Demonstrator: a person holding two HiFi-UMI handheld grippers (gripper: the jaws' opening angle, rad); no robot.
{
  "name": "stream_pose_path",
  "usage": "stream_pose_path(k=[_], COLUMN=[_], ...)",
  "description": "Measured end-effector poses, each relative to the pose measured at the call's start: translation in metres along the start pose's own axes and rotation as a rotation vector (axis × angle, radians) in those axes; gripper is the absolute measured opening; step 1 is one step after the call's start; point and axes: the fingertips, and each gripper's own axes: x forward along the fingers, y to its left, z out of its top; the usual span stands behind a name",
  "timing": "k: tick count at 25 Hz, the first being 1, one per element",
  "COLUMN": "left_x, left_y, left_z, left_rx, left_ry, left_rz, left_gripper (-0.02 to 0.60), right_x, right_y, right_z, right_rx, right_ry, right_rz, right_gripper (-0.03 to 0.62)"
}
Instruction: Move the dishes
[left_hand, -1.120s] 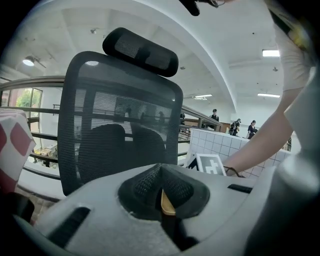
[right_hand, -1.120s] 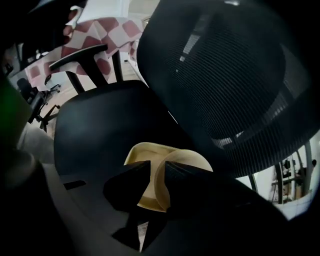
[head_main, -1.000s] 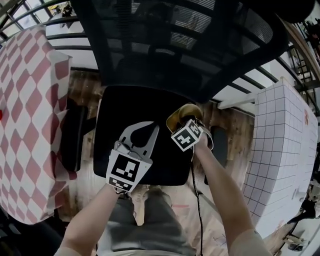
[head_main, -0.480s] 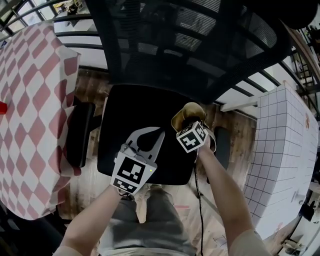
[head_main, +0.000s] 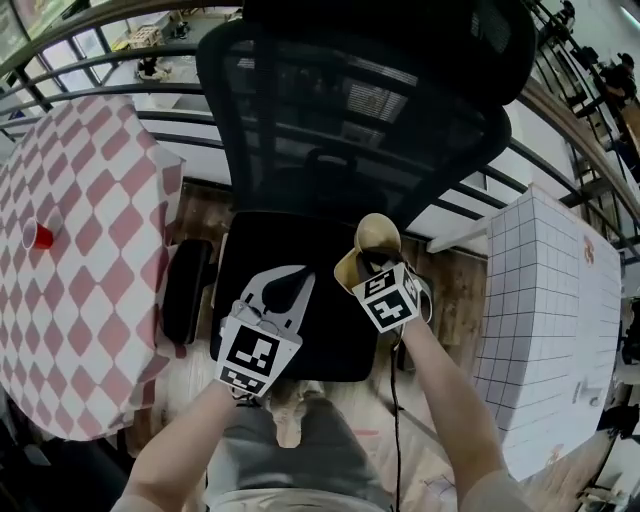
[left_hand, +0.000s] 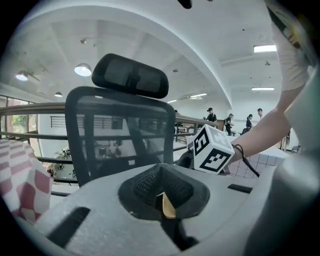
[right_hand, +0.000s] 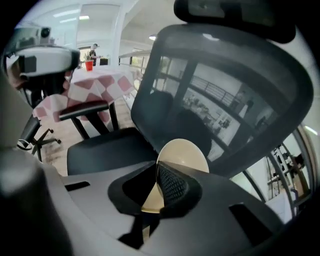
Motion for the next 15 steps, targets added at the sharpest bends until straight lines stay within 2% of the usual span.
stream_pose_path(k=[5, 11, 15], left_x=[-0.033, -0.093, -0.114], left_y=[0.005, 0.018, 0.023], left_z=[0.069, 0.159, 0.215], left_rx=[0.011, 0.036, 0.044], left_ry=[-0.066, -0.123, -0.178], left_rz=[0.019, 0.036, 0.053], left_gripper=[0.012, 0.014, 0.012], right_x=[-0.096, -0.212, -0.275], right_y=[-0.015, -0.011, -0.019], right_z=[0.080, 0.175, 0.216], right_rx=[-0.010, 0.043, 0.040], right_ry=[-0.164, -0.370, -0.440], right_rz=[-0.031, -0.018, -0.056], right_gripper=[0.028, 0.029, 0.029])
